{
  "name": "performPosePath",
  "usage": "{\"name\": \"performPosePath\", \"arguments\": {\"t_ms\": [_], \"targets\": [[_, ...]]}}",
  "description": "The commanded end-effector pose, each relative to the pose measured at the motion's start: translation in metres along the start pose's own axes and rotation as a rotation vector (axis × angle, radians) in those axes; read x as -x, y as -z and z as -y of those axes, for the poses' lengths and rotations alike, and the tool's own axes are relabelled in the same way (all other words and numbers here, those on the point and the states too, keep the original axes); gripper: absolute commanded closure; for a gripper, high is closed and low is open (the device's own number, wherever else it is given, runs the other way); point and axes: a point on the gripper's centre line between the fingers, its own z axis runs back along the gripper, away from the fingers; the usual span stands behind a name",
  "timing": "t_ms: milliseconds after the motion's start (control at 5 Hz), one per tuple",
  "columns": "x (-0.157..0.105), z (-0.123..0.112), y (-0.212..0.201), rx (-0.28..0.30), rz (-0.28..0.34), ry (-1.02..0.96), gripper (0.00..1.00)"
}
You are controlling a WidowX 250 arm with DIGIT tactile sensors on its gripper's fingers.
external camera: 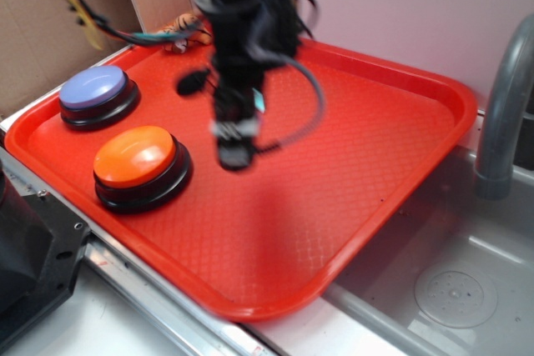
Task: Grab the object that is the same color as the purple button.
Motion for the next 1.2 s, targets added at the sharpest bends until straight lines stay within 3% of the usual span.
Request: {"name": "performPosePath", "arguments": {"t_ms": [0, 200, 400, 800, 1000], "targets": [[0.035, -0.029, -0.029, 0.028, -0.055, -0.508, 1.00], [0.048, -0.044, -0.028, 0.052, -0.027, -0.759, 1.00], [0.059, -0.056, -0.032, 0.077, 0.045, -0.862, 1.00], [0.064, -0.070, -0.064, 0.049, 0.148, -0.898, 1.00], [0.062, -0.071, -0.079, 0.043, 0.167, -0.888, 1.00]]}}
